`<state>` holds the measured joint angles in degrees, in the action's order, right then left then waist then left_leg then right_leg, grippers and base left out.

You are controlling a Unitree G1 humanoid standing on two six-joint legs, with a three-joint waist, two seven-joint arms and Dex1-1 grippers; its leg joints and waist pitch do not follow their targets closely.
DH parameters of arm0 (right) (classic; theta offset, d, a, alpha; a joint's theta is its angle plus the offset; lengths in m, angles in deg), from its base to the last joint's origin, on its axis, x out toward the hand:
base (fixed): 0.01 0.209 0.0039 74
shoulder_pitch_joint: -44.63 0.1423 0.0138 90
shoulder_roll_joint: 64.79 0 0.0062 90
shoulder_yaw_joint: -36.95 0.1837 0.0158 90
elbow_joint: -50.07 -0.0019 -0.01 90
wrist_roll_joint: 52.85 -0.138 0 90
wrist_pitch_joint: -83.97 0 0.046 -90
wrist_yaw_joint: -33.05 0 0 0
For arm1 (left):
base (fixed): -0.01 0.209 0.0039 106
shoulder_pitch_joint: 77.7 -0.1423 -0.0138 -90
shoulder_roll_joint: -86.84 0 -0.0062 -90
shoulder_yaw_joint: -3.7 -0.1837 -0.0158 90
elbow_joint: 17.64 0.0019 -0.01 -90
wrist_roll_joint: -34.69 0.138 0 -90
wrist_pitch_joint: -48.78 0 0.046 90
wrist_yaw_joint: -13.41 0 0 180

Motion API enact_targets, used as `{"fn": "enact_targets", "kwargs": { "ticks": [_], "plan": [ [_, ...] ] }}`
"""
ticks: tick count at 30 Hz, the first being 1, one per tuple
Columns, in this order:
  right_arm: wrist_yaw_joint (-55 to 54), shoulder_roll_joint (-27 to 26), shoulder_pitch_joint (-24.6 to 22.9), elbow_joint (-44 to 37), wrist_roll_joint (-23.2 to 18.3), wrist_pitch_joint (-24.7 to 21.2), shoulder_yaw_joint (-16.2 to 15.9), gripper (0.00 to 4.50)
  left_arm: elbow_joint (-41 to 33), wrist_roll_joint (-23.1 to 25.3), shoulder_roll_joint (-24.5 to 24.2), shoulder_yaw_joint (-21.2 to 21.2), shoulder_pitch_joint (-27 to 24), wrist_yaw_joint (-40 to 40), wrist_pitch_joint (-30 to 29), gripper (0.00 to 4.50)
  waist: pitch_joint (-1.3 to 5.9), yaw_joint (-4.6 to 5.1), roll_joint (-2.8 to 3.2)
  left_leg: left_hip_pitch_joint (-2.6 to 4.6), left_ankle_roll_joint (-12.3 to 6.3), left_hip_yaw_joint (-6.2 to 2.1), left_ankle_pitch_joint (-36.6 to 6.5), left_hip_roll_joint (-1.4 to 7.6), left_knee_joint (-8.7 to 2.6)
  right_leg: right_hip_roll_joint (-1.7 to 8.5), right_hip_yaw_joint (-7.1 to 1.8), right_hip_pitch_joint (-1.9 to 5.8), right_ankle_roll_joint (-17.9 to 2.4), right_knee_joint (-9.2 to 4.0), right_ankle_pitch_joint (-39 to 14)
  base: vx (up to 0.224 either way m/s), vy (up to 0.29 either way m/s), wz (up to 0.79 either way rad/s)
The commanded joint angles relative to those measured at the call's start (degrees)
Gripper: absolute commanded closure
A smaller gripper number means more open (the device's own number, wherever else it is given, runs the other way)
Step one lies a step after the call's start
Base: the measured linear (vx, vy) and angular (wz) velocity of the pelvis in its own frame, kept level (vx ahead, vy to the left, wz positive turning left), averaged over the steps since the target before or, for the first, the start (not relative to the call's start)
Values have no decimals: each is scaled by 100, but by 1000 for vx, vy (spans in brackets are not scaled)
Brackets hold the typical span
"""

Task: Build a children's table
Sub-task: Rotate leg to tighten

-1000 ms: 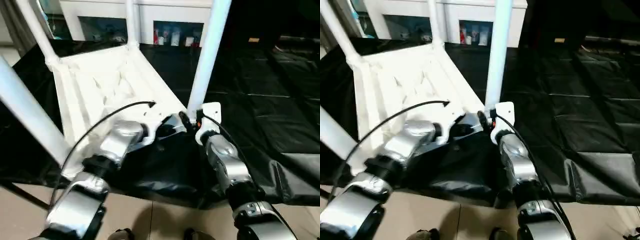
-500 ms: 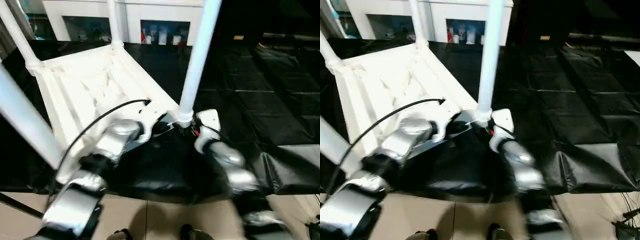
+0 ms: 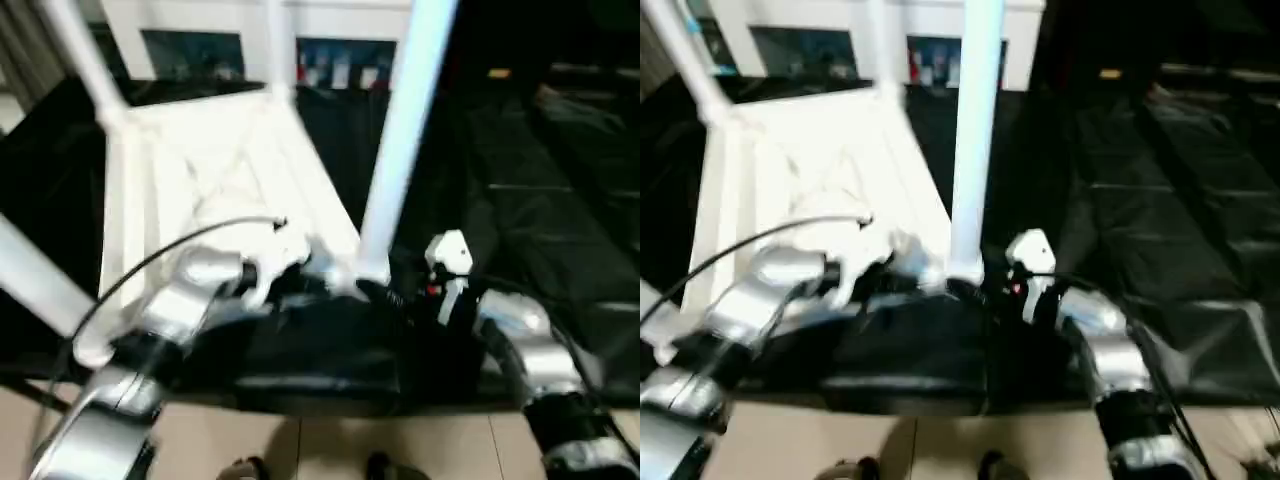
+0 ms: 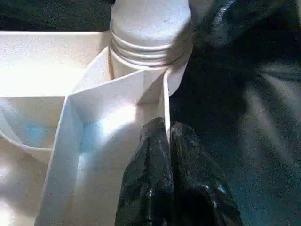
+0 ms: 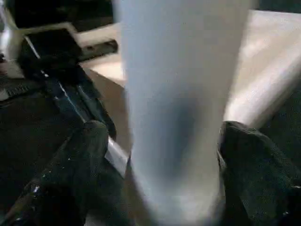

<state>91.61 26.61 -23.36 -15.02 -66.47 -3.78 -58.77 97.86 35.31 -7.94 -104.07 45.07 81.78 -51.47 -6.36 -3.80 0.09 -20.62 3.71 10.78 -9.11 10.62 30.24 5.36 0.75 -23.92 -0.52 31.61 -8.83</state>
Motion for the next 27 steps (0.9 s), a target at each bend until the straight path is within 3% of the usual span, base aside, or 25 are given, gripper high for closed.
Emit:
{"fn": "enact_targets", "kwargs": {
  "ticks": [1,2,4,6,7,10,12,15,21,27],
  "plan": [
    [209,72,-11,-122,14,21,-131,57,169,111,-31,-537,-331,356,-198,450,300,-24,-39,153,-491,71,-1780,241,-293,166,-154,92,-1311,-338,-1434,88,-36,26],
    [236,96,-6,-72,78,78,-192,57,95,77,-74,-536,-357,440,-209,450,293,-56,-46,163,-505,128,-1671,253,-263,143,-165,69,-1357,-312,-1299,91,-29,23],
    [238,103,0,-36,111,122,-218,57,63,59,-91,-536,-369,480,-214,450,339,-65,-34,78,-542,115,-1325,249,-248,152,-143,166,-1397,-212,-942,90,-20,15],
    [288,122,33,79,210,256,-296,57,-12,42,-119,-530,-393,519,-244,450,376,-105,-8,39,-645,124,-730,236,-191,114,-99,202,-1511,-93,-88,79,-7,0],
    [302,129,36,94,227,277,-312,57,-43,36,-128,-529,-404,524,-259,450,373,-102,-11,28,-657,131,-727,228,-183,108,-93,211,-1542,-85,12,58,-3,-1],
    [344,145,122,203,311,332,-334,57,-211,10,-183,-541,-467,606,-350,450,343,-98,-24,6,-616,124,-1058,224,-192,141,-96,224,-1469,-118,-380,0,0,0],
    [378,158,137,214,291,329,-326,57,-251,-1,-195,-549,-481,622,-370,450,300,-88,-29,17,-409,99,-1499,236,-241,161,-110,196,-1245,-204,-1348,0,0,0],
    [462,228,146,229,281,382,-332,57,-284,-21,-213,-547,-488,634,-401,450,299,-71,-37,21,-317,84,-1607,241,-260,163,-116,187,-1140,-225,-1606,0,0,0],
    [585,334,127,250,266,415,-319,57,-314,-40,-256,-537,-504,625,-436,450,324,-73,-35,3,-438,96,-1236,223,-217,130,-106,212,-1251,-157,-926,0,0,0],
    [597,330,156,309,259,402,-280,72,-323,-43,-293,-540,-517,630,-457,450,325,-77,-29,7,-446,95,-1279,227,-219,137,-99,219,-1295,-164,-1029,0,0,0]
  ]
}}
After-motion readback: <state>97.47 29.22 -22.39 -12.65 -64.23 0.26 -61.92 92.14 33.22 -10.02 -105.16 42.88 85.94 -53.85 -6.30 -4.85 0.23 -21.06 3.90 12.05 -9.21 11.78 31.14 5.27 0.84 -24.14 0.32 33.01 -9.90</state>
